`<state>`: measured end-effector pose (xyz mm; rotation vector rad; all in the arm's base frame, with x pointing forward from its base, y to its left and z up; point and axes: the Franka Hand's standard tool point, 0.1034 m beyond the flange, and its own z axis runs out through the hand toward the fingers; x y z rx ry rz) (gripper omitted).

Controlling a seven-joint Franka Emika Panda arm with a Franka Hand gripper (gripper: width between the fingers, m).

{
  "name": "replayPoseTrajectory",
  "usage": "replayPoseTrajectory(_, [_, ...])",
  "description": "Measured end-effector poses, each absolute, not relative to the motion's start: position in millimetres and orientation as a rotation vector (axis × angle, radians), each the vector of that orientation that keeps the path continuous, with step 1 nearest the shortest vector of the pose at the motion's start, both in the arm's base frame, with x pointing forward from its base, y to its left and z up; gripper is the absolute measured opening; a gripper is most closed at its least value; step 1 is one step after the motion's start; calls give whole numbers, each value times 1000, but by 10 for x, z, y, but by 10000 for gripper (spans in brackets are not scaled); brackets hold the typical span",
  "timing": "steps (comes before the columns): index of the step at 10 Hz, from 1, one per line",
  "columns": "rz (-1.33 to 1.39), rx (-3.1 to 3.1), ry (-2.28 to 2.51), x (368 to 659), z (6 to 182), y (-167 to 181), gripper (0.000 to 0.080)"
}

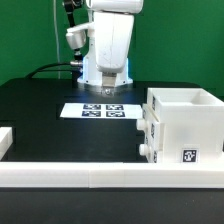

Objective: Assemble drawer

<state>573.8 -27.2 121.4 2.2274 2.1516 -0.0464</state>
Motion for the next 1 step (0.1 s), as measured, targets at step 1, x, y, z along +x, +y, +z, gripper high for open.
replayPoseTrajectory(1, [-47, 2227, 2152, 5738, 1213, -272, 649])
